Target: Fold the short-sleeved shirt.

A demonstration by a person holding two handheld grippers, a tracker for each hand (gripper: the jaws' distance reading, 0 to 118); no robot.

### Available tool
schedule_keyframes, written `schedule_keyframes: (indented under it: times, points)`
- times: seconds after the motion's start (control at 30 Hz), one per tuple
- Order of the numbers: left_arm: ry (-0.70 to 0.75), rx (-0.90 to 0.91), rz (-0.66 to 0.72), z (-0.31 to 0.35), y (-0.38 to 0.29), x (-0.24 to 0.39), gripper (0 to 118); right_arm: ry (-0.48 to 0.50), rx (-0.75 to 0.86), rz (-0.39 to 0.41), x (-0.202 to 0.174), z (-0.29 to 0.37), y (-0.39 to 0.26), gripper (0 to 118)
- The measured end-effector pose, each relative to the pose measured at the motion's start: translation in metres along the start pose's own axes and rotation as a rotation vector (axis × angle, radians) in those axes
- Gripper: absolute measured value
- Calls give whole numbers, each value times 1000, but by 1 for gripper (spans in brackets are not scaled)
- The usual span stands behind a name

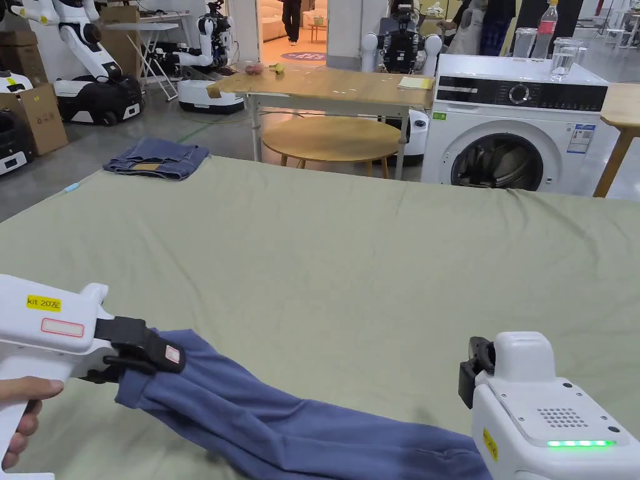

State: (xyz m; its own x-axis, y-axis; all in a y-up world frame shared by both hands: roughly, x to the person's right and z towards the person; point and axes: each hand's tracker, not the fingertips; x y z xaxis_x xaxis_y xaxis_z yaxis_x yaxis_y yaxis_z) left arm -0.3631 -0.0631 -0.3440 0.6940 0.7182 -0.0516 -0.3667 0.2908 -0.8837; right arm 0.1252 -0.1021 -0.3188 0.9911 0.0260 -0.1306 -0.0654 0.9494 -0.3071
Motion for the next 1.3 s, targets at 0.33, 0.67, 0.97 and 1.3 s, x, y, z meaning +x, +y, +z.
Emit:
schedule_keyframes:
  times: [0.33, 0.67, 0.97, 1.3]
  points:
    - [-151, -161, -12, -80, -18, 81, 10, 4, 7, -2, 1, 8, 0, 0]
    - [27, -263, 18, -206, -39, 96, 10, -25, -23, -19, 14, 13, -10, 0]
    - [84, -271, -16, -235, -49, 98, 43, -41, -55, -18, 20, 15, -17, 0]
    - [-59, -215, -153, -171, -38, 122, 51, -29, -52, -16, 18, 18, -14, 0]
